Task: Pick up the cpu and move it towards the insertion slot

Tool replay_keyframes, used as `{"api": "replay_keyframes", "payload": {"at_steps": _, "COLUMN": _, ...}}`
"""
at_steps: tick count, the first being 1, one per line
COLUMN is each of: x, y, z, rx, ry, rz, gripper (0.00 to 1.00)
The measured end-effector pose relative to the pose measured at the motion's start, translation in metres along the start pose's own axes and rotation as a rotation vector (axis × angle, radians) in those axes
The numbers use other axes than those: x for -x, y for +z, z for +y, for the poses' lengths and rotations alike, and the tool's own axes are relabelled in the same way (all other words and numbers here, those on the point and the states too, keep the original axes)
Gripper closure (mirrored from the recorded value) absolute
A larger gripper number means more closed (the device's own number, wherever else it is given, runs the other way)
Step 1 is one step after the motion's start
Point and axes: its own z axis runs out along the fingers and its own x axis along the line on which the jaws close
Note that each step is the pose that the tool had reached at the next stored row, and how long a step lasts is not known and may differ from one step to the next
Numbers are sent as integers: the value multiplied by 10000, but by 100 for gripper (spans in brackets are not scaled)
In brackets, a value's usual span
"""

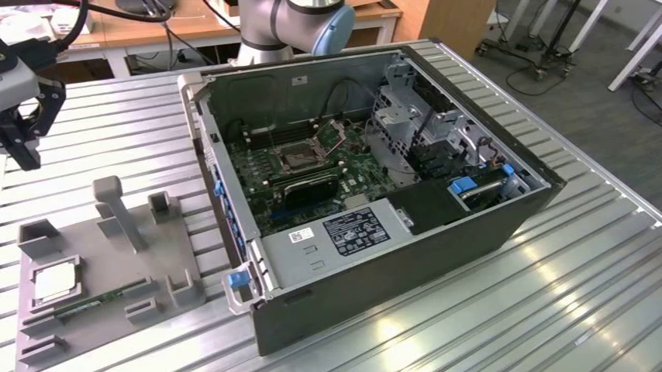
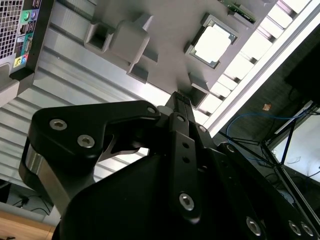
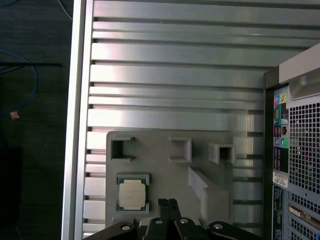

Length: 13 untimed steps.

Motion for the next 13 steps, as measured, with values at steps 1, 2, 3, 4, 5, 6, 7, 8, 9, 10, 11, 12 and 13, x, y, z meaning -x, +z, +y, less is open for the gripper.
{"api": "replay_keyframes", "payload": {"at_steps": 1, "x": 0, "y": 0, "z": -3, "rx": 0, "ry": 0, "rz": 0, "gripper": 89}}
{"api": "replay_keyframes", "payload": {"at_steps": 2, "x": 0, "y": 0, "z": -6, "rx": 0, "ry": 0, "rz": 0, "gripper": 89}}
{"api": "replay_keyframes", "payload": {"at_steps": 3, "x": 0, "y": 0, "z": -8, "rx": 0, "ry": 0, "rz": 0, "gripper": 89}}
{"api": "replay_keyframes", "payload": {"at_steps": 4, "x": 0, "y": 0, "z": -11, "rx": 0, "ry": 0, "rz": 0, "gripper": 89}}
{"api": "replay_keyframes", "payload": {"at_steps": 5, "x": 0, "y": -1, "z": -14, "rx": -1, "ry": 0, "rz": 0, "gripper": 89}}
{"api": "replay_keyframes", "payload": {"at_steps": 6, "x": 0, "y": -1, "z": -18, "rx": 0, "ry": 0, "rz": 0, "gripper": 89}}
{"api": "replay_keyframes", "payload": {"at_steps": 7, "x": 0, "y": -1, "z": -21, "rx": 0, "ry": 0, "rz": 0, "gripper": 89}}
{"api": "replay_keyframes", "payload": {"at_steps": 8, "x": 0, "y": -1, "z": -24, "rx": 0, "ry": 0, "rz": 0, "gripper": 89}}
{"api": "replay_keyframes", "payload": {"at_steps": 9, "x": 0, "y": -1, "z": -28, "rx": 0, "ry": 0, "rz": -1, "gripper": 89}}
{"api": "replay_keyframes", "payload": {"at_steps": 10, "x": -1, "y": -1, "z": -32, "rx": 0, "ry": 0, "rz": 0, "gripper": 89}}
{"api": "replay_keyframes", "payload": {"at_steps": 11, "x": -1, "y": -1, "z": -35, "rx": 0, "ry": 0, "rz": 0, "gripper": 89}}
{"api": "replay_keyframes", "payload": {"at_steps": 12, "x": -1, "y": -1, "z": -40, "rx": 0, "ry": 0, "rz": -1, "gripper": 89}}
{"api": "replay_keyframes", "payload": {"at_steps": 13, "x": -1, "y": -1, "z": -44, "rx": 0, "ry": 0, "rz": -1, "gripper": 89}}
